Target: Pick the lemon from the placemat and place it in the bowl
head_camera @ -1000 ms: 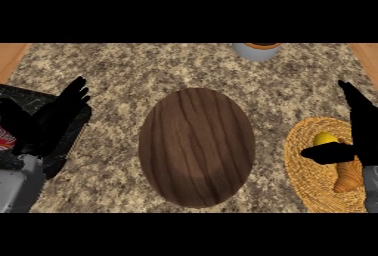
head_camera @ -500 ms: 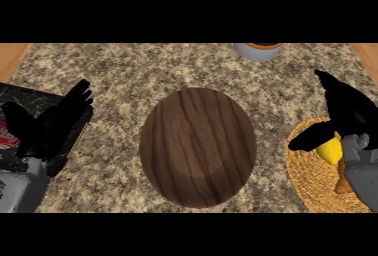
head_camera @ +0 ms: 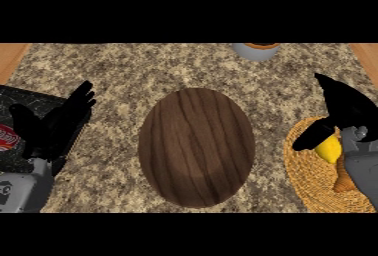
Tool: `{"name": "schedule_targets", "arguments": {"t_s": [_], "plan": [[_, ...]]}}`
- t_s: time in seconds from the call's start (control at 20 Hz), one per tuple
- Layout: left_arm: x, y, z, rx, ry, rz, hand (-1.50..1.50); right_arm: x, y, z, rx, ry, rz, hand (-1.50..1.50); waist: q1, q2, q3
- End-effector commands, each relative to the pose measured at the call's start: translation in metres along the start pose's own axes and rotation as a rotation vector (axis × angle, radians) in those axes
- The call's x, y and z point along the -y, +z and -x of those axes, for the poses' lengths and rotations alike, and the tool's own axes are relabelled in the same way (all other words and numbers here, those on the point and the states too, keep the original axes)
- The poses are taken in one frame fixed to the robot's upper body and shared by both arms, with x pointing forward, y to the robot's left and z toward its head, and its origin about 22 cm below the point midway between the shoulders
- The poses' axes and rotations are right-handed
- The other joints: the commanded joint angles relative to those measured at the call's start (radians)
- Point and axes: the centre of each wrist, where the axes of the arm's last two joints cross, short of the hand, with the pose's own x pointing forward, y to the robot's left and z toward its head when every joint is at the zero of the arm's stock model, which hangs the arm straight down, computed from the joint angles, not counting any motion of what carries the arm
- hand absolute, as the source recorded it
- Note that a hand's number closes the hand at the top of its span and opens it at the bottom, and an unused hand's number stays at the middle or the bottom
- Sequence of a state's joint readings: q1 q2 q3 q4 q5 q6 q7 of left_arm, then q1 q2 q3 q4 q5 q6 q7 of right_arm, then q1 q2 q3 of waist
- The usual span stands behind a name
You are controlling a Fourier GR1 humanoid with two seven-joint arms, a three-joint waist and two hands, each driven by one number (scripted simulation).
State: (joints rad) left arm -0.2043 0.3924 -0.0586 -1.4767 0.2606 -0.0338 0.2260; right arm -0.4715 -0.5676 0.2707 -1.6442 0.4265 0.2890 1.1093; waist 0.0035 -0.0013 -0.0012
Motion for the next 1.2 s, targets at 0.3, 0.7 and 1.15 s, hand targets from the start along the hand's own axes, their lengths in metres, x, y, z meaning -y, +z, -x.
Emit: {"name": "schedule_targets", "arguments": {"t_s": [0.3, 0.7, 1.15], "plan": [[-0.003, -0.001, -0.028, 0.0, -0.009, 0.007, 0.0, -0.001, -0.011, -0.012, -0.212, 0.107, -0.059, -1.5, 0.002, -0.001, 0.001], [-0.017, -0.005, 0.002, -0.007, -0.022, -0.007, 0.0, -0.032, -0.019, -0.002, -0.234, 0.119, -0.068, -1.5, -0.007, 0.002, 0.0], [0.002, -0.005, -0.006, -0.009, 0.0, 0.005, 0.0, -0.031, -0.054, 0.029, -0.273, 0.088, -0.116, -1.5, 0.0, 0.002, 0.001]]}}
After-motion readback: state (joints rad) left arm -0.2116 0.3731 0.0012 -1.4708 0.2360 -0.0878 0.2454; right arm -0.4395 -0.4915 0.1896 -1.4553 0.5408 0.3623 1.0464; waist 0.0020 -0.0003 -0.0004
